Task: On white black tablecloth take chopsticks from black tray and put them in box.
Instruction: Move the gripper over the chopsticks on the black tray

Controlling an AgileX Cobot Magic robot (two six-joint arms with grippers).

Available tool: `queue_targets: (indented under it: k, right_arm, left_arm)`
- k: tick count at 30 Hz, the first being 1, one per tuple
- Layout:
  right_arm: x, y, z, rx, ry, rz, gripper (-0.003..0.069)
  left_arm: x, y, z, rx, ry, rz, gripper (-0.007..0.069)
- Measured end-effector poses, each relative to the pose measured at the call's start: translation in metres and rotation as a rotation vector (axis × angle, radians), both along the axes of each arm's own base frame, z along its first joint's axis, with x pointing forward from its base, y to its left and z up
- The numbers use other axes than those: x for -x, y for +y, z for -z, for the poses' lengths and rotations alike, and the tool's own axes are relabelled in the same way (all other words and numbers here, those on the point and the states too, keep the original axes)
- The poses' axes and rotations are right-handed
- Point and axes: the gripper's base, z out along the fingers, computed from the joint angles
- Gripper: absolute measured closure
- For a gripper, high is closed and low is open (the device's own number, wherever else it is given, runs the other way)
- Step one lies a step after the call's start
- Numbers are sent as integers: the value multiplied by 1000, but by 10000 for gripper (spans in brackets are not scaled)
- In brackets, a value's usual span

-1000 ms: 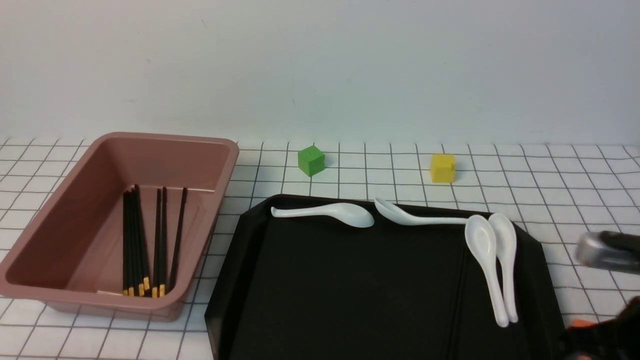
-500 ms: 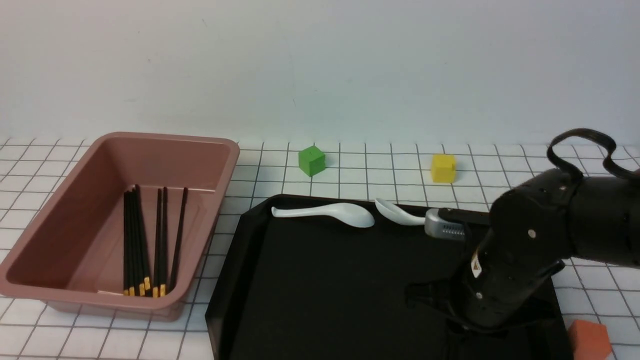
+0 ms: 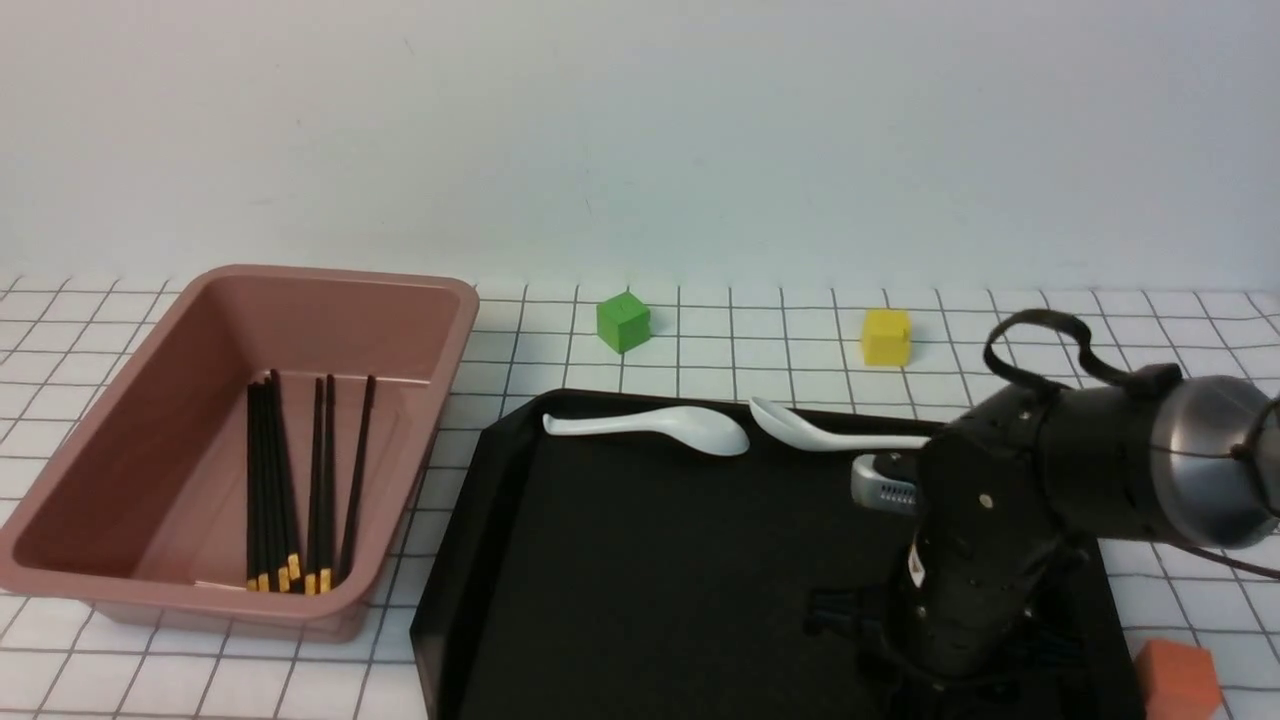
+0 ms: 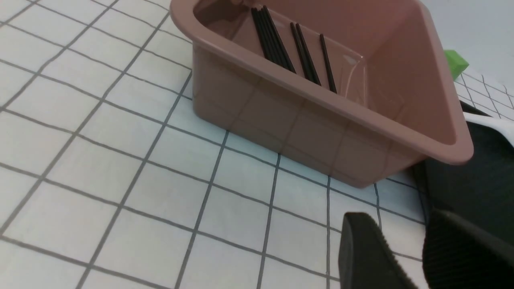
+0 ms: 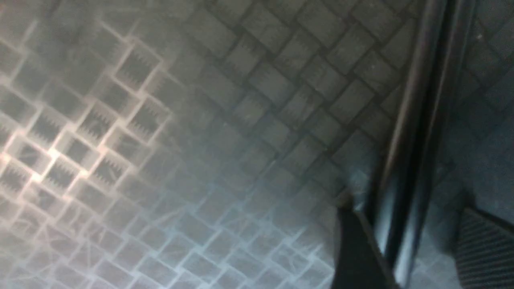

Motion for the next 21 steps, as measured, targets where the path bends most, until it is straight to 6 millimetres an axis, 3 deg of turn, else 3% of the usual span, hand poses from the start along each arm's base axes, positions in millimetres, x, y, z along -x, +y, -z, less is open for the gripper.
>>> queue_targets:
  k: [7, 13, 19, 21]
  right_arm:
    - [1, 4, 1, -25, 27, -112, 522]
    - [4, 6, -8, -82, 13, -148, 521]
    - [19, 3, -48, -156, -18, -128, 521]
    - [22, 3, -81, -219, -99, -124, 521]
  left_arm:
    - [0, 0, 0, 0, 0, 0, 386]
    - [0, 0, 0, 0, 0, 0, 386]
    - [0, 0, 0, 0, 0, 0, 386]
    - [0, 0, 0, 0, 0, 0, 386]
